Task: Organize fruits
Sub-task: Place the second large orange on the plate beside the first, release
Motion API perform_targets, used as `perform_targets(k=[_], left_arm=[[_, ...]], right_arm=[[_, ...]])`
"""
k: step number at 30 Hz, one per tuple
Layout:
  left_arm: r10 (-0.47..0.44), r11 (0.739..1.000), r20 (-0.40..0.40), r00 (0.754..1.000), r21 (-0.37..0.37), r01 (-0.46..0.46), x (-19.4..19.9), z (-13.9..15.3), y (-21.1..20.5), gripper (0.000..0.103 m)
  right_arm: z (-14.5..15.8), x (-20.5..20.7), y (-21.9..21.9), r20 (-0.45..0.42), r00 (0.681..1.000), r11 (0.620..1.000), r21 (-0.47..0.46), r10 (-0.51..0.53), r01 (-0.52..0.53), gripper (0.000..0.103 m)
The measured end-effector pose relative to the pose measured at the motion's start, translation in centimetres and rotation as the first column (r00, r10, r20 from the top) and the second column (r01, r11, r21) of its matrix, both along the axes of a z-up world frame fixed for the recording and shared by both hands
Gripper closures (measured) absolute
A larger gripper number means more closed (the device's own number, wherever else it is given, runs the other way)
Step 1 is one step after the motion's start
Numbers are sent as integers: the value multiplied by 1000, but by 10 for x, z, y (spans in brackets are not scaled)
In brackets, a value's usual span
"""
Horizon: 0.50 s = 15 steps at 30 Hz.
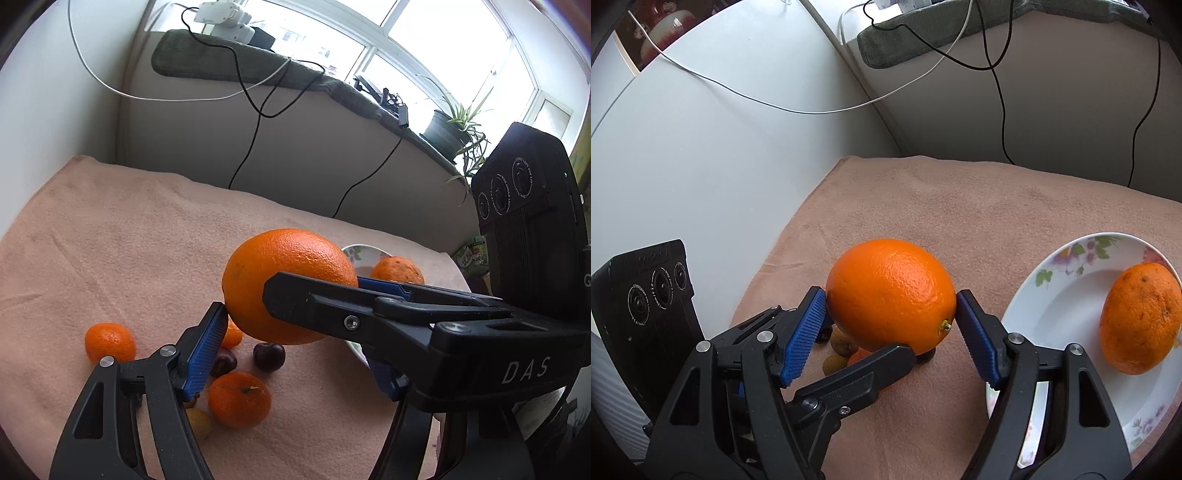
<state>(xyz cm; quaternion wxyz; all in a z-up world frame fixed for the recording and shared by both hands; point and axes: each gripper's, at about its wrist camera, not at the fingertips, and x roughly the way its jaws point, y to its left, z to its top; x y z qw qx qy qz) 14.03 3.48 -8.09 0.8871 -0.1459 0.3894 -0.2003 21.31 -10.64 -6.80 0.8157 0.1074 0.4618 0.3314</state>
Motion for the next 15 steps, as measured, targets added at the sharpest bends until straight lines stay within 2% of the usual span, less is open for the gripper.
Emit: perform_targets(k=[15], left_arm=[[-122,992,-17,992,5,122,-1,1,-57,33]], right_arm=[[-14,-10,-68,-58,991,992,25,-120,122,28]])
